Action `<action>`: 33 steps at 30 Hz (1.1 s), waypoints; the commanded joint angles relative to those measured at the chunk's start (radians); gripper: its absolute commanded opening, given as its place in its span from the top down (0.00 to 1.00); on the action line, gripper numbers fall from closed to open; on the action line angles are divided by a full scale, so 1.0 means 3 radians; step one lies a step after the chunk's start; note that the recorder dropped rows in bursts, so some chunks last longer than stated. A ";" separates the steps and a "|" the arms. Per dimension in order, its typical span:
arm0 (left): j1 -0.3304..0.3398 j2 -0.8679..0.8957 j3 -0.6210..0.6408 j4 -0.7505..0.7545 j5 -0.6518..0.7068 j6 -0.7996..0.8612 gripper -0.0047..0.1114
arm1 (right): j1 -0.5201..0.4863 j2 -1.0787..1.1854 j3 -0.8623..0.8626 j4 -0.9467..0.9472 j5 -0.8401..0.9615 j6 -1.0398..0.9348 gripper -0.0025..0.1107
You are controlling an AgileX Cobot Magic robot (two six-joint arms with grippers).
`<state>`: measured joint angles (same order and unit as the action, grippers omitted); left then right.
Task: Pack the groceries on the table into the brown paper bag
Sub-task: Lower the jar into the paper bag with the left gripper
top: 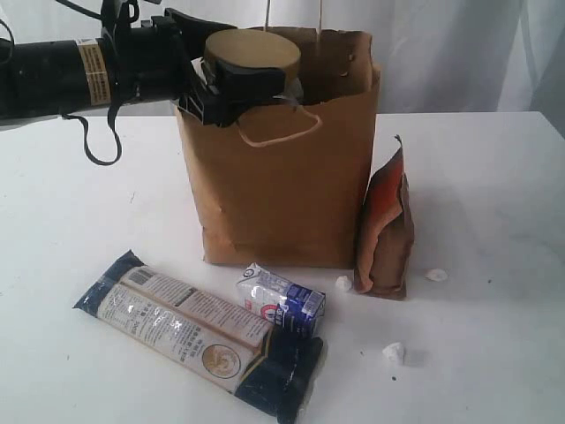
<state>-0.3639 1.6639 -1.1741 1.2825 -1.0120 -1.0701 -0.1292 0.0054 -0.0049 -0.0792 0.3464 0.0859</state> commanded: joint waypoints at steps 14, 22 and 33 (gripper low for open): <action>0.0007 -0.0033 -0.0040 0.0043 -0.0082 -0.0022 0.05 | 0.0001 -0.0018 0.0016 0.0003 -0.0011 0.0000 0.98; 0.0007 -0.0033 -0.0040 0.0043 -0.0020 -0.0079 0.05 | 0.0001 -0.0018 0.0016 0.0003 -0.0011 0.0000 0.98; 0.0007 -0.0033 -0.0040 0.0168 0.0146 -0.0265 0.05 | 0.0001 -0.0018 0.0016 0.0003 -0.0011 0.0000 0.98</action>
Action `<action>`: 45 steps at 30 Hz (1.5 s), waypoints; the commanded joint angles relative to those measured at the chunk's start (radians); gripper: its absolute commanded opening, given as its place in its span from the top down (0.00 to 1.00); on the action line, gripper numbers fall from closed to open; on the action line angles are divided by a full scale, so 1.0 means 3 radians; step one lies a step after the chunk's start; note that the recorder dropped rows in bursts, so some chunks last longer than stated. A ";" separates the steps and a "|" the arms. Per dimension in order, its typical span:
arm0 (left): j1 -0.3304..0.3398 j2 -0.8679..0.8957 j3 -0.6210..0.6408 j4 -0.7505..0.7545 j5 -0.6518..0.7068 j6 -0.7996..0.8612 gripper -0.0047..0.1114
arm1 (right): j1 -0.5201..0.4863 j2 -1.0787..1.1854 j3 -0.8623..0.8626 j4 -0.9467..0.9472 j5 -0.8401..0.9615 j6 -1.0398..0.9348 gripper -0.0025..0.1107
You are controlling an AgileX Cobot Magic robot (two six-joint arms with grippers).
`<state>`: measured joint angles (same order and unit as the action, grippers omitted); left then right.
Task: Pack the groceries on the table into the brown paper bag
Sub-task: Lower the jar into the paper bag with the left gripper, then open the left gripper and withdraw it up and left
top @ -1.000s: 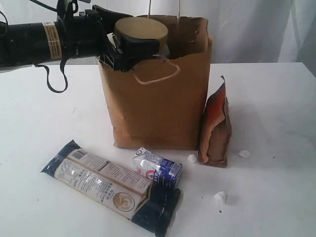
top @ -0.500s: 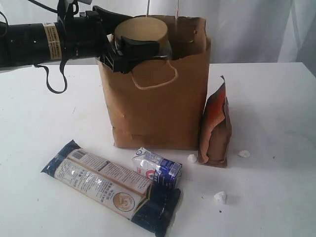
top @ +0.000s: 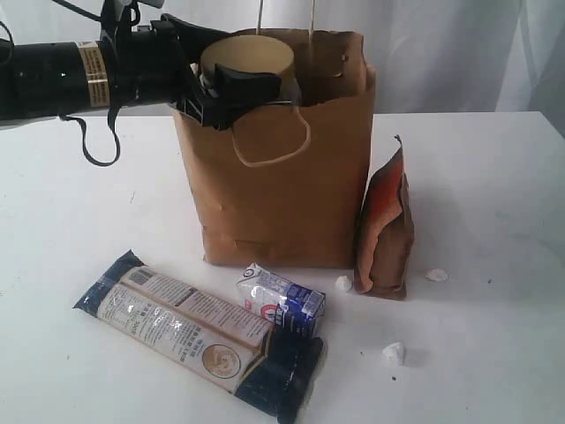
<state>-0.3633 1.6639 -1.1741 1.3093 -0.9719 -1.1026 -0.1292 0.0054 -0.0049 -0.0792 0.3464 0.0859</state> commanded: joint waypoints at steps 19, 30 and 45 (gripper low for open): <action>0.0005 -0.0033 -0.0040 0.0155 -0.0123 0.0010 0.05 | 0.0001 -0.0018 0.0016 0.0003 -0.0011 0.0000 0.98; 0.0005 -0.0033 -0.0046 -0.0061 -0.0236 -0.0026 0.05 | 0.0001 -0.0018 0.0016 0.0003 -0.0011 0.0000 0.98; 0.0005 -0.0033 -0.0046 -0.0205 -0.0139 -0.0074 0.05 | 0.0001 -0.0018 0.0016 0.0003 -0.0011 0.0000 0.98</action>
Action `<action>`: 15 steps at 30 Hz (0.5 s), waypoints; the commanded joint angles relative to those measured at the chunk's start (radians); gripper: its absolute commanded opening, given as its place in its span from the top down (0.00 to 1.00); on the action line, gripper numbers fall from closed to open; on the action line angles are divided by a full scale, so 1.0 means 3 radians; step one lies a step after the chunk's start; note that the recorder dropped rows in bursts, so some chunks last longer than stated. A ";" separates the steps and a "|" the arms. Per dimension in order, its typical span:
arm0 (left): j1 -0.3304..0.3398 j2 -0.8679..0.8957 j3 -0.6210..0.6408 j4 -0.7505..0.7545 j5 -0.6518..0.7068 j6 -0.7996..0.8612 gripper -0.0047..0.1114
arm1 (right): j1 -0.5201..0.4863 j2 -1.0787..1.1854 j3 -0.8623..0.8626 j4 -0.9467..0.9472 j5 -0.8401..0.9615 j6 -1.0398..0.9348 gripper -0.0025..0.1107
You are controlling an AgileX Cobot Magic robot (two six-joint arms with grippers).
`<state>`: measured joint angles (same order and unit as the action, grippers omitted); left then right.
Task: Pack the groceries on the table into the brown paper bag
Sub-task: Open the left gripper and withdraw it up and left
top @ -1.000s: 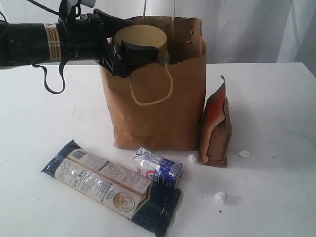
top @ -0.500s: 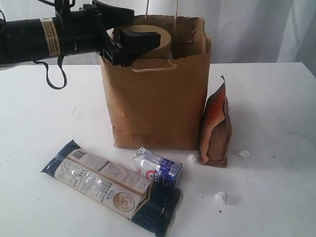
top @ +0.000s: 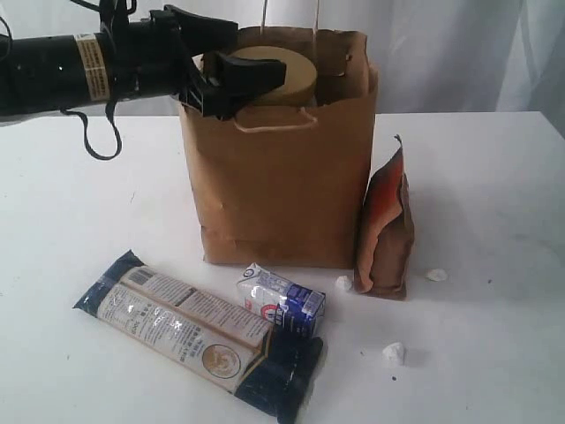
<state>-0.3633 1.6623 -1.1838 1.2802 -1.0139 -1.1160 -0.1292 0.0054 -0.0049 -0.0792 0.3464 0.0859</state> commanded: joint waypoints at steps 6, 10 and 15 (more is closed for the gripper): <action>0.0005 -0.0027 -0.0013 -0.0611 -0.0165 -0.0017 0.05 | 0.0001 -0.0018 0.0016 0.0003 -0.0011 0.0000 0.98; 0.0005 -0.0033 -0.0013 -0.0929 -0.0180 0.0100 0.05 | 0.0001 -0.0018 0.0016 0.0003 -0.0011 0.0000 0.98; 0.0005 -0.0033 -0.0013 -0.0971 -0.0012 0.0414 0.05 | 0.0001 -0.0018 0.0016 0.0003 -0.0011 0.0000 0.98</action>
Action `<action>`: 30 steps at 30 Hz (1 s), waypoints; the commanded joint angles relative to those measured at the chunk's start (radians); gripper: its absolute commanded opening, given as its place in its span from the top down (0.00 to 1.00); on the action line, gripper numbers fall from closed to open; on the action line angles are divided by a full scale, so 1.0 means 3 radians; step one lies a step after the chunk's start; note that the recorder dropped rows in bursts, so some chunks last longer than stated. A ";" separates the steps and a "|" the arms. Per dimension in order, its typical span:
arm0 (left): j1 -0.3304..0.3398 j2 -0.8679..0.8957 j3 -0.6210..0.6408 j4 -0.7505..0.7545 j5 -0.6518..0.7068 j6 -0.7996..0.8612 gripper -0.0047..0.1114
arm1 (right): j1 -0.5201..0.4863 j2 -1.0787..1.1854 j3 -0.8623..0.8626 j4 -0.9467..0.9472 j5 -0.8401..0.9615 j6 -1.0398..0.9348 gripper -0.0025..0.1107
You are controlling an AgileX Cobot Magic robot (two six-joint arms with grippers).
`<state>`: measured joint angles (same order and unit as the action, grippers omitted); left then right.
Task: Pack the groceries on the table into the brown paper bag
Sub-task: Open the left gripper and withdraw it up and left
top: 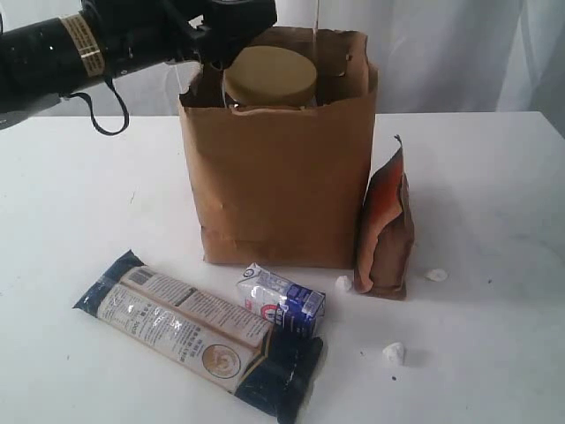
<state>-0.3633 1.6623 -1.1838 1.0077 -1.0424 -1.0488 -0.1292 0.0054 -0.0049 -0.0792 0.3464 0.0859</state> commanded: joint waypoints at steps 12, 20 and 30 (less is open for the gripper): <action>0.0005 -0.0303 -0.0013 0.0119 0.0449 0.0367 0.05 | 0.0001 -0.0018 0.0016 0.0003 -0.0011 0.0000 0.98; 0.0005 -0.0703 -0.0013 -0.0005 0.1206 0.0367 0.05 | 0.0001 -0.0018 0.0016 0.0003 -0.0011 0.0000 0.98; 0.0005 -0.1157 -0.0007 0.0498 0.5063 0.0933 0.07 | 0.0001 -0.0018 0.0016 0.0003 -0.0011 0.0000 0.98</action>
<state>-0.3633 1.3145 -1.1838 1.0489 0.3393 -0.7917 -0.1292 0.0054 -0.0049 -0.0792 0.3464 0.0859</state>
